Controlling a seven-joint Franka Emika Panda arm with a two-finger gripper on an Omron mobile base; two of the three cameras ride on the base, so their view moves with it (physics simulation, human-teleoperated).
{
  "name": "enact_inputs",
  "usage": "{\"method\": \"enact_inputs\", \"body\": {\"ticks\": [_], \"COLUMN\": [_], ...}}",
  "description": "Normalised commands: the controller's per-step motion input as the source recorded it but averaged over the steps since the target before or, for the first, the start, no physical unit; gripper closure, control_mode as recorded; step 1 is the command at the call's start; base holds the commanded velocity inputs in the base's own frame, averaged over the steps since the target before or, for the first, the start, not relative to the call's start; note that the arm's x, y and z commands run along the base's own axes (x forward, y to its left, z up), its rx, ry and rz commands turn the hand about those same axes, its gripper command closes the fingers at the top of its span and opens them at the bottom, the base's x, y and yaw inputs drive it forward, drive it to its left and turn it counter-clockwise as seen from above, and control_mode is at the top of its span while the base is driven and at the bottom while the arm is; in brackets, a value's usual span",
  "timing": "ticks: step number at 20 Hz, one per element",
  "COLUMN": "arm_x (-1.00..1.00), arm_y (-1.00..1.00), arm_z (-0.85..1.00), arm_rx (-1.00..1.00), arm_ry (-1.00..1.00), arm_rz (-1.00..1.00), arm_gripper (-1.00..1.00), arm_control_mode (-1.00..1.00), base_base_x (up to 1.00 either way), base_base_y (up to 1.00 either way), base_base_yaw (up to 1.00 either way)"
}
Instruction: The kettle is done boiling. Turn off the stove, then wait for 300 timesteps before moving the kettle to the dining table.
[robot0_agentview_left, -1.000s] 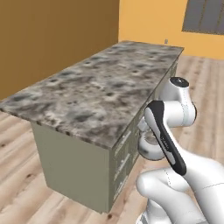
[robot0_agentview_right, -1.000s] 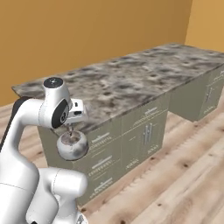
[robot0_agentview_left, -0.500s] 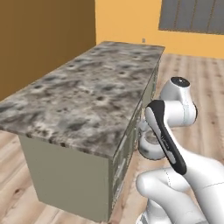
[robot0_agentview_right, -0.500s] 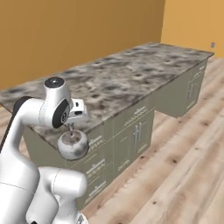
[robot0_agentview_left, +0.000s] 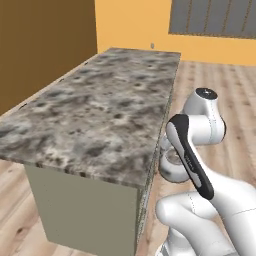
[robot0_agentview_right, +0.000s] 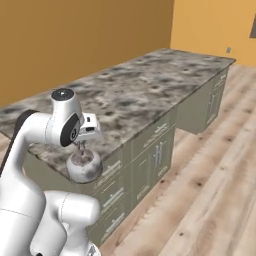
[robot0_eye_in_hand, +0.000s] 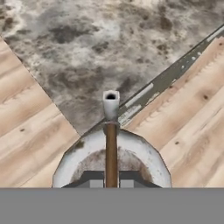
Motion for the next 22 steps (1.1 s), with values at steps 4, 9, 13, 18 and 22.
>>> {"method": "enact_inputs", "body": {"ticks": [4, 9, 13, 18, 22], "arm_x": [0.00, 0.00, 0.00, 0.00, 0.00], "arm_y": [0.00, 0.00, 0.00, 0.00, 0.00], "arm_z": [0.00, 0.00, 0.00, 0.00, 0.00], "arm_rx": [0.00, 0.00, 0.00, 0.00, 0.00], "arm_ry": [0.00, 0.00, 0.00, 0.00, 0.00], "arm_rz": [0.00, 0.00, 0.00, 0.00, 0.00], "arm_gripper": [1.00, 1.00, 1.00, 1.00, 1.00], "arm_control_mode": [1.00, 1.00, 1.00, 1.00, 1.00], "base_base_x": [0.00, 0.00, 0.00, 0.00, 0.02], "base_base_y": [0.39, 0.48, 0.67, 0.81, 0.82], "base_base_yaw": [-0.19, -0.17, -0.15, -0.16, -0.16]}}
